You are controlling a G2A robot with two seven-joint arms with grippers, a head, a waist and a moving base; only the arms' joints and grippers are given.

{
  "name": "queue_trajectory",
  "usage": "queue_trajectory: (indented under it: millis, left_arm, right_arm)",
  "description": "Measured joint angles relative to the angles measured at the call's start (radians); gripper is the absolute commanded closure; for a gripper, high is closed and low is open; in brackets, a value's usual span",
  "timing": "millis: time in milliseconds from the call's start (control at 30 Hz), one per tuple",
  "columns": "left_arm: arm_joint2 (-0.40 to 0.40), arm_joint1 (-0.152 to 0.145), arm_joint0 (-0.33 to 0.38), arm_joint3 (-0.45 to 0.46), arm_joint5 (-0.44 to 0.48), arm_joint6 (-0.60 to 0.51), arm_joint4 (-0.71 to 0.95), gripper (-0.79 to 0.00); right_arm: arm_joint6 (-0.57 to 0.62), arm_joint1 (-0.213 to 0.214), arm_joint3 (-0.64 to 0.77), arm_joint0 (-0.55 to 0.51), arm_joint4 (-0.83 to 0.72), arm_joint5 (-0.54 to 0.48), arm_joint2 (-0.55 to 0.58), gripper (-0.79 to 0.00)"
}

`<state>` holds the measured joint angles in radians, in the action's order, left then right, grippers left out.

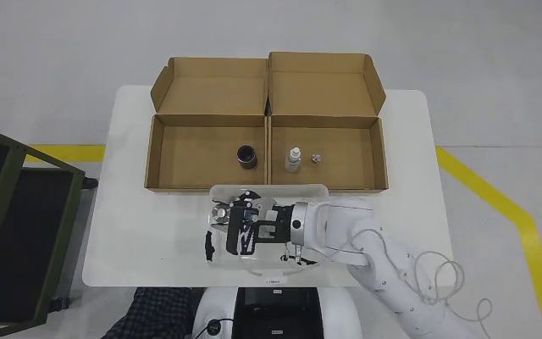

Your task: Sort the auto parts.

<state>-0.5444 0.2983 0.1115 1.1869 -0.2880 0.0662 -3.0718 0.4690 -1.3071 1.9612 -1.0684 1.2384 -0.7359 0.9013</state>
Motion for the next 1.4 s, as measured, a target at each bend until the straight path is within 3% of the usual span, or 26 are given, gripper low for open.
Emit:
queue_trajectory:
  millis: [767,1400]
  left_arm:
    - [0.000,0.000,0.000,0.000,0.000,0.000,0.000,-0.785]
    - [0.000,0.000,0.000,0.000,0.000,0.000,0.000,-0.785]
  right_arm:
    - [-0.103,0.015,0.119,-0.014,-0.114,0.069,0.107,0.000]
    - [-0.149,0.010,0.068,0.015,-0.086,0.119,0.070,0.000]
